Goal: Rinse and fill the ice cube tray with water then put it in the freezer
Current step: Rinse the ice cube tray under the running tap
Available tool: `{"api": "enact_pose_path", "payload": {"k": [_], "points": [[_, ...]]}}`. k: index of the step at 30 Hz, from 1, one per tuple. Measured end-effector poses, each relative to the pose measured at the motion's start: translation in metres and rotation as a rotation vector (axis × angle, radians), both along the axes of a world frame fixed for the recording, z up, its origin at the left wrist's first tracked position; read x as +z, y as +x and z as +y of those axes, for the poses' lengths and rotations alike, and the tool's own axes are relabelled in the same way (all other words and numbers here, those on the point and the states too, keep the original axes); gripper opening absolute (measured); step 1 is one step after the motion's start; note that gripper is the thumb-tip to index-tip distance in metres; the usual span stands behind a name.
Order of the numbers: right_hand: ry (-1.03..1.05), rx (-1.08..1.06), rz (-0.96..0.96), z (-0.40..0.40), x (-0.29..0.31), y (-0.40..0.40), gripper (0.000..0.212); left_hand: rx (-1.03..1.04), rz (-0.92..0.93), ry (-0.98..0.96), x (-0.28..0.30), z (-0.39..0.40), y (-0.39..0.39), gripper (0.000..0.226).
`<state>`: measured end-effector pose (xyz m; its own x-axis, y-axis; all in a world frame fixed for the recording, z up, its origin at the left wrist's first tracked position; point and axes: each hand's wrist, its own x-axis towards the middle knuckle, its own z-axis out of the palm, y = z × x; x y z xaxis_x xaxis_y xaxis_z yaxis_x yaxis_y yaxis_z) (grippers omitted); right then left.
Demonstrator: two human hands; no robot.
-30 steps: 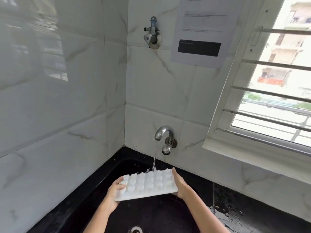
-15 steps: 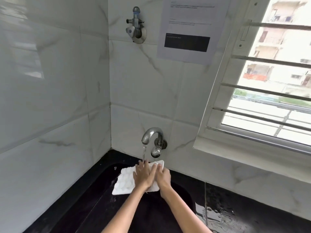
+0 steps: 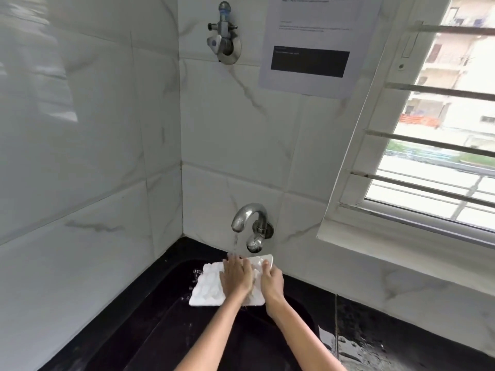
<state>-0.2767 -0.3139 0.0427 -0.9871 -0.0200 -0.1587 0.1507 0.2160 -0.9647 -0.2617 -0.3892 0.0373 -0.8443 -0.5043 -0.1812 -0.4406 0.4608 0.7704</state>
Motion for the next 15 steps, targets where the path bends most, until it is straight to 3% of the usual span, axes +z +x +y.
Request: {"api": "enact_pose_path", "payload": {"k": [4, 6, 8, 10, 12, 15], "points": [[-0.039, 0.121, 0.032, 0.019, 0.035, 0.009, 0.045, 0.314, -0.048, 0.116, -0.015, -0.06, 0.023, 0.066], [-0.113, 0.21, -0.011, 0.03, 0.051, 0.013, 0.048, 0.344, -0.067, 0.397, -0.027, -0.087, 0.035, 0.085], [-0.085, 0.286, -0.064, 0.038, 0.056, 0.007, 0.046, 0.243, -0.004, 0.741, -0.035, -0.105, 0.042, 0.087], [0.042, 0.279, -0.087, 0.042, 0.053, -0.006, 0.044, 0.189, 0.066, 0.882, -0.036, -0.112, 0.048, 0.073], [0.308, 0.216, -0.026, 0.039, 0.044, -0.021, 0.039, 0.218, 0.102, 0.91, -0.036, -0.109, 0.052, 0.06], [0.737, 0.074, 0.126, 0.015, 0.017, -0.022, 0.048, 0.298, 0.173, 0.747, -0.035, -0.101, 0.057, 0.05]]}}
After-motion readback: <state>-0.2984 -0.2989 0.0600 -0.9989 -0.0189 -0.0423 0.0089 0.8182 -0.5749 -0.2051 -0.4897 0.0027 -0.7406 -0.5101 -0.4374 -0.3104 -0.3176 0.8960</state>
